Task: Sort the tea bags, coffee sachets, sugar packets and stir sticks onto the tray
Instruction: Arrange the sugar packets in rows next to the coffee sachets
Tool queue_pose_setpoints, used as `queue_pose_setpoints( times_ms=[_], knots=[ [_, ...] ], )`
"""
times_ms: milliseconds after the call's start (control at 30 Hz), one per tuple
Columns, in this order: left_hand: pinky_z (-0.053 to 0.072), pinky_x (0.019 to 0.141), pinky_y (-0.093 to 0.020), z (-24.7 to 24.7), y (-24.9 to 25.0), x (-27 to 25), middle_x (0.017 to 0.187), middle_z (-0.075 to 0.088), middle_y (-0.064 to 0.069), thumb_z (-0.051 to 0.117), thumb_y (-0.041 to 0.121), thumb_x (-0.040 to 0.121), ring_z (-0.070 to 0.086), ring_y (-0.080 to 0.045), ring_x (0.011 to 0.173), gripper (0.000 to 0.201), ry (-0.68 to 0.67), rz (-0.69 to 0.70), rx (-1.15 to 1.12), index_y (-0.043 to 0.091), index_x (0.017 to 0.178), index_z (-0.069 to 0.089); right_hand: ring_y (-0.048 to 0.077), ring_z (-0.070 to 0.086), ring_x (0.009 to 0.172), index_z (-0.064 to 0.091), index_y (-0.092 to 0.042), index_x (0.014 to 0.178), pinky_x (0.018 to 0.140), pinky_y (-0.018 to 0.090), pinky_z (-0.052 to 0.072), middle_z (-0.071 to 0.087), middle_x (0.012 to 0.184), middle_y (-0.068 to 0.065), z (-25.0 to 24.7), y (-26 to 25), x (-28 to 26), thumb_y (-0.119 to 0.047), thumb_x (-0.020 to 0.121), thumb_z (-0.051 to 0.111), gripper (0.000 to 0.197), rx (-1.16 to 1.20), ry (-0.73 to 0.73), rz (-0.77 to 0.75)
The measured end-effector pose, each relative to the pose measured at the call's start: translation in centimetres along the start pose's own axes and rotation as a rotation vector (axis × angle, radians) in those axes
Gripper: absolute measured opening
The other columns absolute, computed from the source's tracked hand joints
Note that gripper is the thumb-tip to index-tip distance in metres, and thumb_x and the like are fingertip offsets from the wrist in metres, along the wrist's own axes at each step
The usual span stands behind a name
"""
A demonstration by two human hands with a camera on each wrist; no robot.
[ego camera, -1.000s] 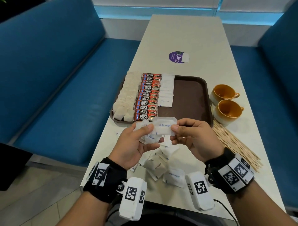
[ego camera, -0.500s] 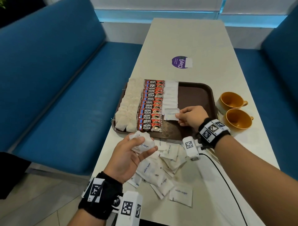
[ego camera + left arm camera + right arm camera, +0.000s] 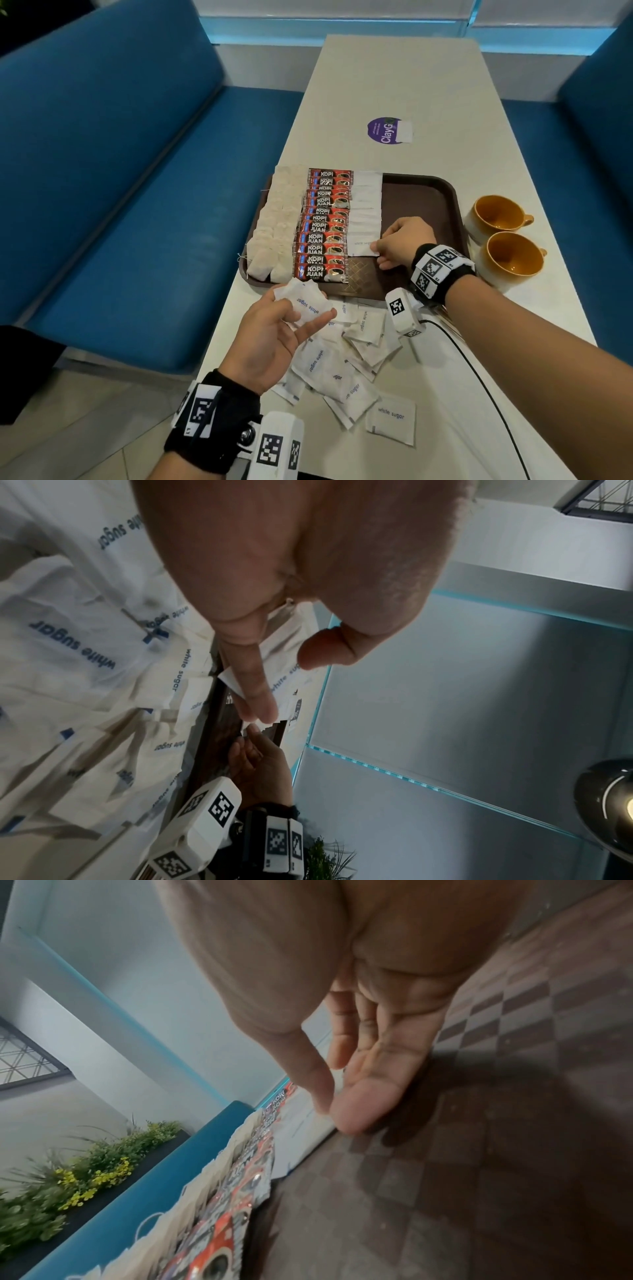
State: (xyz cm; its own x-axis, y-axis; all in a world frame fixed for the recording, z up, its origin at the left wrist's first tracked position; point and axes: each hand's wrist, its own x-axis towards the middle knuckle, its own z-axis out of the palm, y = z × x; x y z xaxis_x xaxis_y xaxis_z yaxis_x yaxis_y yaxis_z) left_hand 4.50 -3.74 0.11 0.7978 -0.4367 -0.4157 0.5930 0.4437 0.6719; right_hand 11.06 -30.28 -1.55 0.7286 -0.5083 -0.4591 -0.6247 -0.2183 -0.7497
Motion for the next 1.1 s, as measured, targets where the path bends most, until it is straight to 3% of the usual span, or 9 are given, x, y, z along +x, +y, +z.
queue_pose_setpoints(
  times_ms=[67,200,267,367,467,600,767,900,1100],
  knots=[
    [0.06,0.09,-0.051,0.1,0.0,-0.2,0.091,0.068,-0.016,0.032,-0.021,0.09,0.063,-0.046,0.114,0.031,-0.009,-0.003,0.021,-0.004,0.094,0.058,0.022,0.076,0.061,0.062,-0.008,0.095,0.055,0.031,0.062,0.075,0.081,0.016,-0.1,-0.1,-0.2,-0.011,0.087,0.081,0.02,-0.012,0.009,-0.015],
    [0.062,0.084,-0.044,0.4,0.0,-0.6,0.127,0.065,-0.027,0.036,-0.021,0.093,0.062,-0.049,0.12,0.036,0.023,-0.011,0.052,-0.011,0.121,0.056,0.019,0.074,0.061,0.062,-0.013,0.096,0.057,0.03,0.062,0.074,0.085,0.012,-0.9,-0.3,-1.4,-0.02,0.09,0.077,0.017,-0.016,0.039,-0.077],
    [0.062,0.082,-0.043,0.5,0.0,-0.8,0.129,0.065,-0.027,0.04,-0.021,0.094,0.064,-0.046,0.119,0.038,0.031,-0.01,0.07,-0.009,0.127,0.055,0.017,0.071,0.059,0.063,-0.015,0.093,0.055,0.028,0.058,0.073,0.085,0.01,-1.5,-0.3,-2.9,-0.02,0.09,0.076,0.015,0.002,0.052,-0.155],
    [0.062,0.082,-0.047,1.3,-0.3,-0.8,0.126,0.066,-0.028,0.045,-0.018,0.095,0.069,-0.041,0.111,0.037,0.016,-0.007,0.117,-0.004,0.126,0.057,0.016,0.067,0.059,0.067,-0.013,0.094,0.054,0.03,0.057,0.072,0.09,0.01,-2.3,0.2,-6.4,-0.02,0.089,0.078,0.014,0.105,-0.06,-0.277],
    [0.061,0.08,-0.05,2.7,-0.8,-0.6,0.125,0.067,-0.025,0.049,-0.016,0.095,0.07,-0.039,0.107,0.036,-0.014,0.006,0.162,-0.001,0.126,0.057,0.02,0.07,0.065,0.07,-0.011,0.098,0.068,0.044,0.063,0.073,0.091,0.012,-2.7,1.4,-9.9,-0.024,0.087,0.081,0.019,0.168,-0.247,-0.346],
    [0.062,0.081,-0.048,4.9,-1.5,-0.3,0.124,0.069,-0.025,0.055,-0.012,0.095,0.07,-0.043,0.108,0.039,-0.067,0.014,0.245,-0.001,0.132,0.054,0.022,0.07,0.069,0.069,-0.007,0.104,0.067,0.039,0.061,0.074,0.094,0.016,-3.5,3.0,-12.6,-0.022,0.084,0.083,0.029,0.195,-0.393,-0.375],
    [0.063,0.073,-0.042,6.5,-1.9,0.4,0.12,0.072,-0.021,0.064,-0.004,0.094,0.073,-0.04,0.102,0.039,-0.069,0.001,0.313,0.004,0.131,0.056,0.031,0.074,0.074,0.072,-0.004,0.103,0.068,0.037,0.062,0.078,0.089,0.012,-4.6,4.3,-13.0,-0.013,0.086,0.08,0.02,0.238,-0.34,-0.377],
    [0.062,0.066,-0.038,6.7,-1.9,1.0,0.123,0.07,-0.023,0.064,0.001,0.095,0.073,-0.04,0.098,0.036,-0.068,-0.027,0.275,0.002,0.13,0.057,0.025,0.068,0.066,0.075,-0.003,0.099,0.057,0.033,0.057,0.076,0.089,0.018,-5.2,4.5,-12.6,-0.009,0.09,0.076,0.011,0.344,-0.293,-0.323],
    [0.063,0.076,-0.047,5.9,-1.5,0.7,0.126,0.067,-0.026,0.056,0.002,0.098,0.07,-0.041,0.096,0.038,-0.112,-0.061,0.249,-0.003,0.135,0.053,0.029,0.065,0.062,0.074,-0.001,0.099,0.052,0.032,0.056,0.074,0.09,0.021,-5.1,4.5,-13.0,-0.004,0.092,0.072,0.008,0.412,-0.316,-0.28]
  ],
)
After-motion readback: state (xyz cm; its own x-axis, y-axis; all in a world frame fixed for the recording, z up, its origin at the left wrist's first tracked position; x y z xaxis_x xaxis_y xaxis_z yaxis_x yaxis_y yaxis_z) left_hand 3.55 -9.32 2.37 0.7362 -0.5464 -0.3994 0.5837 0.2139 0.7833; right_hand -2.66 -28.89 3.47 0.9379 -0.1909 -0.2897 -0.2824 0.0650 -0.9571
